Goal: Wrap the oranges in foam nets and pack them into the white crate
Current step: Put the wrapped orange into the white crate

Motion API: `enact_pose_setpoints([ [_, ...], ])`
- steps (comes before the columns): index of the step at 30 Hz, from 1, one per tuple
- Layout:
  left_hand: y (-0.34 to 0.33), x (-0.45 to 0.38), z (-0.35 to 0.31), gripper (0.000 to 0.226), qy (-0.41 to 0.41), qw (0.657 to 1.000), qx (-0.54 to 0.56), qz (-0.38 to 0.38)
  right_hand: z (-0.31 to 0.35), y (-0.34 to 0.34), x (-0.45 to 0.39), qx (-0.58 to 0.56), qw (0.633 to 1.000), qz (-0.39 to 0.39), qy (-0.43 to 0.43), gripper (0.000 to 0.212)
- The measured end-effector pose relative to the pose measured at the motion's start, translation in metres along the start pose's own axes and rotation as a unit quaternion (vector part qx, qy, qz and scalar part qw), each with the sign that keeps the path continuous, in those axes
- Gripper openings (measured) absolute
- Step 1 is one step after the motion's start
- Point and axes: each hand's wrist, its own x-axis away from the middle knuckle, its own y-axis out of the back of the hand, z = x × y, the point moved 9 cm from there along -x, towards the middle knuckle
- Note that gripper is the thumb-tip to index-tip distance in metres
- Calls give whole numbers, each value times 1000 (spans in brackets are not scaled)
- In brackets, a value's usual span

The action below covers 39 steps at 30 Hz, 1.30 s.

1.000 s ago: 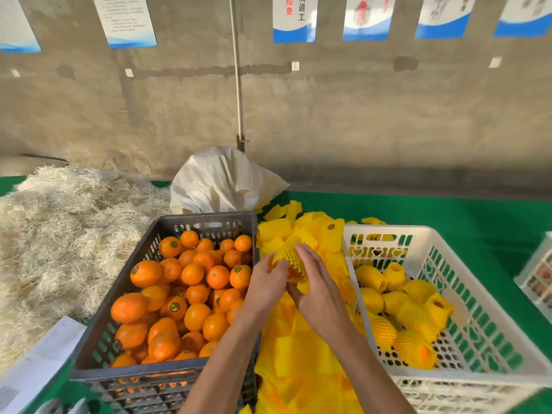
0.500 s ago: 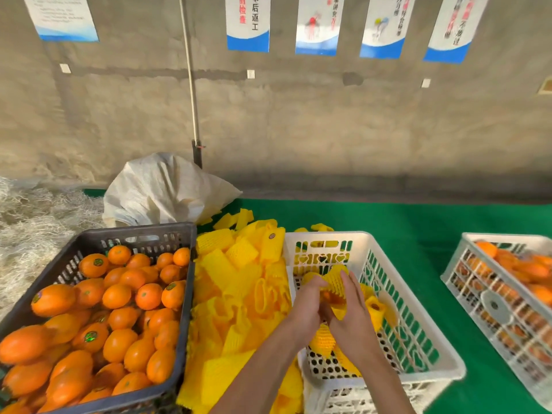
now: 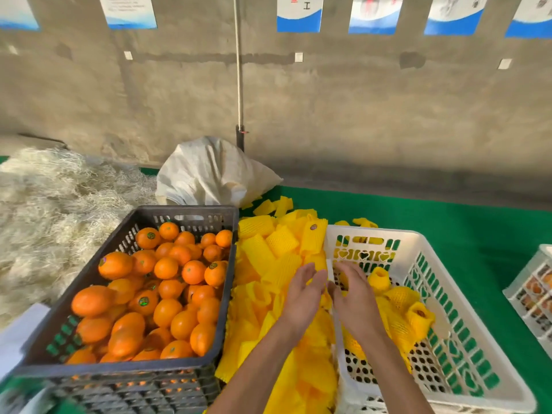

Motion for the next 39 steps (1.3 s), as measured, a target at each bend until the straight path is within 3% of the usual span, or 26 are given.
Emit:
enact_pose_setpoints([
  [5,91,8,-23,46,-66,993,-64,-78,42,-80,-10,80,993,78,28,61],
  [8,141,23,-32,46,-91,984,-88,-122,52,-118,-12,184,977,101,40,67],
  [11,188,38,-33,42,-92,979,-105,-147,57,-129,-15,211,975,59,29,50],
  [16,262,42,-29,40,-39,966,-154,-203,102,-119,-14,114,985,-90,88,25],
  [19,288,41,-30,42,-9,931,-301,-207,148,-122,-9,62,980,-128,138,21],
  [22,319,46,-22,44,70,851,-480,-203,187,-136,-3,32,973,-136,184,21],
  [24,344,53,-11,44,147,809,-535,-195,206,-152,3,15,972,-121,202,21],
  [27,362,54,0,45,177,800,-548,-170,225,-180,13,-10,973,-79,219,20],
  [32,368,50,2,49,188,756,-615,-119,233,-216,27,-13,980,-12,199,24],
  [34,368,54,-4,53,197,762,-606,-117,233,-221,29,-8,982,0,191,25],
  [36,368,58,-18,41,170,790,-572,-139,233,-222,31,-5,982,10,187,26],
  [39,371,67,-43,42,77,888,-393,-228,229,-220,31,-15,985,22,172,28],
])
